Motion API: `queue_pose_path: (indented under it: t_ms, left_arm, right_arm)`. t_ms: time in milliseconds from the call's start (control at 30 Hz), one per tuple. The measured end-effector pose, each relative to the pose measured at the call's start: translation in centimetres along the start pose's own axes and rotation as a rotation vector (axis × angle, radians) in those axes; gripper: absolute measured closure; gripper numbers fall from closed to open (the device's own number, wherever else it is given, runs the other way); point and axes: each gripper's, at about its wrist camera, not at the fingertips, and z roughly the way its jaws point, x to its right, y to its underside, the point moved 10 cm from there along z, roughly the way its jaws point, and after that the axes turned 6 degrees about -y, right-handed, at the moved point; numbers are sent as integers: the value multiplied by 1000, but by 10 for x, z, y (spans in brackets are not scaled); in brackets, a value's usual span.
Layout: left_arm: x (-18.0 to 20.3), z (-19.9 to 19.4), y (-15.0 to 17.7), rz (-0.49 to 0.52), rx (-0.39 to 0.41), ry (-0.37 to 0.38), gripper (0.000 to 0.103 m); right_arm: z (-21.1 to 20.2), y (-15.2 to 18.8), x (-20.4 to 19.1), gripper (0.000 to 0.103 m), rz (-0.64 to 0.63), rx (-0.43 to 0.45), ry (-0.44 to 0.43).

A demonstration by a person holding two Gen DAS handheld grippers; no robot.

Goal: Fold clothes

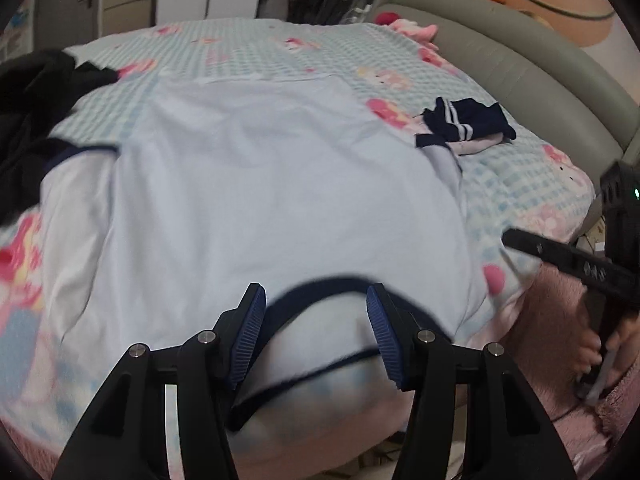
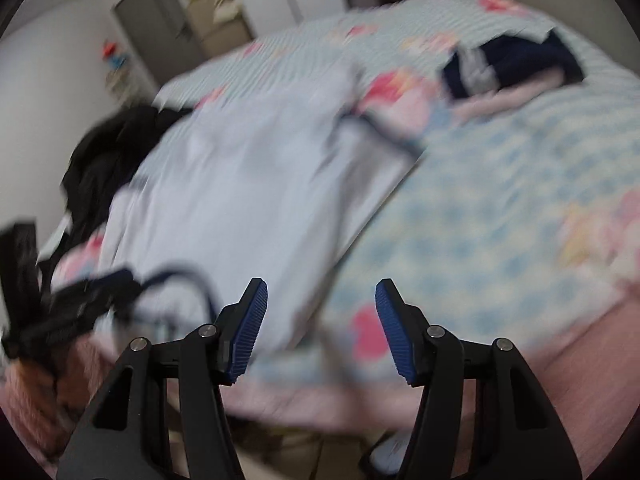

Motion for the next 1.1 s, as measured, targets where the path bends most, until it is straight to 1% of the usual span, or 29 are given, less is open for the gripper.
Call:
queue_pose_path:
  t_ms: [33,100,167,233,333,367,400,433,467,500,633,667,733,800,867,933,967,1000,1067,1100]
  left_arm:
    - [11,6,-11,9,5,18,48]
    - [34,19,-32,23,13,59,48]
    - [58,30,-47,23,17,88,48]
    - [72,43,-56,27,17,102,48]
    - [90,69,-57,10,-34,142,48]
    - [94,77,-54,10,-51,146,48]
    - [97,82,-51,17,-62,139,48]
    - [99,87,-48,24,-74,131,48]
    - [101,92,-45,31,-81,124,48]
    - [102,93,-44,33,-83,119,48]
    - [99,93,-46,5,-98,140,48]
    - [98,93,-46,1,-101,143,48]
    - [96,94,-46,3,-106,143,48]
    - [95,95,-45,10,-110,140,48]
    - [94,95,-45,-1,-111,148,48]
    - [91,93,-46,-36,-111,164,48]
    - [92,89,-47,-50,-103,178,48]
    - [94,85,-48,-55,-91,195,48]
    - [97,77,-51,-62,-71,221,48]
    - [98,75,-51,-56,-69,217,48]
  right_arm:
    - [0,-14,9,45,8,19,13]
    - [12,-32,21,54,15,23,4]
    - [25,-49,32,54,28,24,-10]
    - [50,-49,40,54,103,-9,-74]
    - [84,-49,51,52,213,-54,-164]
    - [90,-47,53,53,236,-48,-176]
    - [94,-46,54,63,251,-41,-187]
    - [93,-45,50,71,236,-34,-196]
    - [89,-47,45,89,203,-28,-203]
    - [83,-49,40,96,170,-12,-207]
    - [45,-63,25,100,111,112,-218]
    - [35,-66,24,101,93,141,-200]
    - [19,-70,30,101,49,193,-117]
    - [8,-69,50,102,40,208,-2]
    - [10,-67,82,102,103,181,72]
    - [11,-60,114,102,164,146,158]
    - [10,-57,121,101,185,131,156]
    - [10,-56,121,101,217,135,109]
    - [9,-60,104,98,267,158,-67]
    - [9,-61,93,92,284,157,-154]
